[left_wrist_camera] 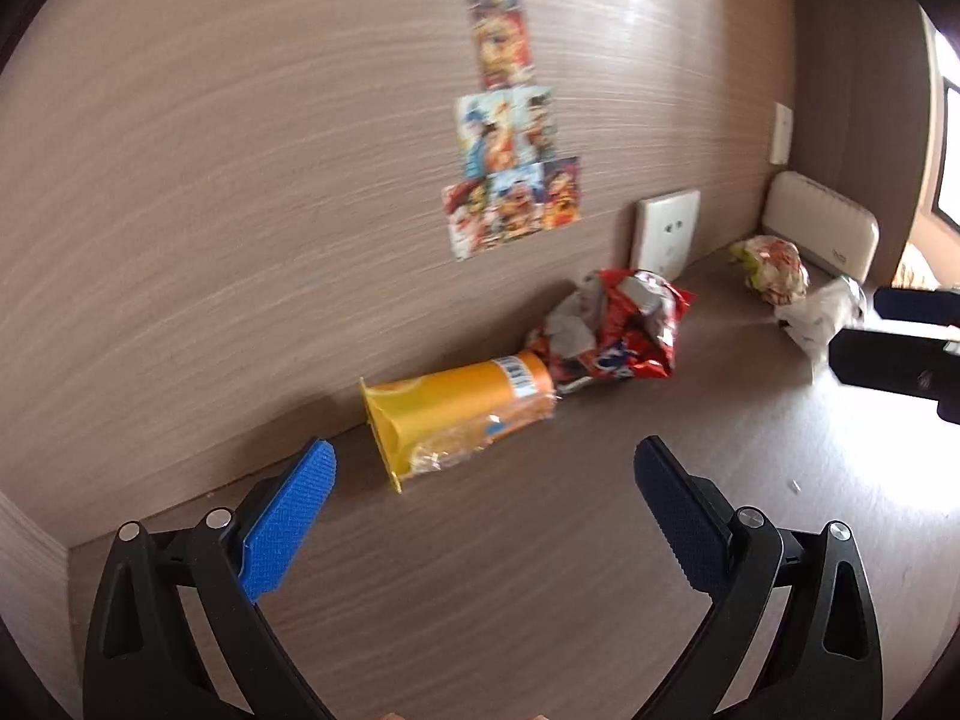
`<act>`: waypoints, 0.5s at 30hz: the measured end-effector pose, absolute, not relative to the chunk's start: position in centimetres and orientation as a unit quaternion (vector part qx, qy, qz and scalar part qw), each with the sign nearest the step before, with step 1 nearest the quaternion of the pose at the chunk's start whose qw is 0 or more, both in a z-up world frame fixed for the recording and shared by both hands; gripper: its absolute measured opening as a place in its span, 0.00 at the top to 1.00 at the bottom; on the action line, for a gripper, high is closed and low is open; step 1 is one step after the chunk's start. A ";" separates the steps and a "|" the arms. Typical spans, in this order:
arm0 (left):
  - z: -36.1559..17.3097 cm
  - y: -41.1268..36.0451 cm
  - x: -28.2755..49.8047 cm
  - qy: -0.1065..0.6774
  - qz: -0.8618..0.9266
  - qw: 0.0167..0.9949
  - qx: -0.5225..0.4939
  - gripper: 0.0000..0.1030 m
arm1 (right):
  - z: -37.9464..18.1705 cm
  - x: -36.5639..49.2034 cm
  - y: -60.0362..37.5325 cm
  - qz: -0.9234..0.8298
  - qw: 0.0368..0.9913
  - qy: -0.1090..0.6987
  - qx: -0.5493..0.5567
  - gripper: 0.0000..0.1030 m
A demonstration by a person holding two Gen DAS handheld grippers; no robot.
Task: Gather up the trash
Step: 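Grasp the yellow chip can with the left tool while the right tool grasps the red snack bag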
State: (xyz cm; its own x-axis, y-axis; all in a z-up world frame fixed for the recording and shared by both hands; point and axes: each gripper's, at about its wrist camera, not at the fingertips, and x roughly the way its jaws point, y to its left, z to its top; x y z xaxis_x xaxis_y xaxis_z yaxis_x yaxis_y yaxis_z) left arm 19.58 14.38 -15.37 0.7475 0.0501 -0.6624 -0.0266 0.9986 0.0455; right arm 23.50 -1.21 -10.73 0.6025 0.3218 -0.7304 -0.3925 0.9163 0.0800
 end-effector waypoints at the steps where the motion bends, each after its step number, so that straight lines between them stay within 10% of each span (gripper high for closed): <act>1: -15.5 15.1 20.0 0.358 0.017 0.934 0.000 0.05 | -11.2 24.2 -0.5 0.198 0.893 0.402 -0.050 0.04; 15: -18.5 18.2 22.8 0.397 -0.039 0.914 -0.073 0.05 | -16.2 31.9 5.0 0.158 0.874 0.456 -0.050 0.04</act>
State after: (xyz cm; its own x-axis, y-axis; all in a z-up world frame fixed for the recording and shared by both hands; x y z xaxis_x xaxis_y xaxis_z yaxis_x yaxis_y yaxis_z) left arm 22.85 18.22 -18.52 0.6810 -0.1300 -0.7207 0.0140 0.9863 -0.1647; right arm 31.92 4.98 -16.17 0.5338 0.2315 -0.8133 -0.3227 0.9448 0.0570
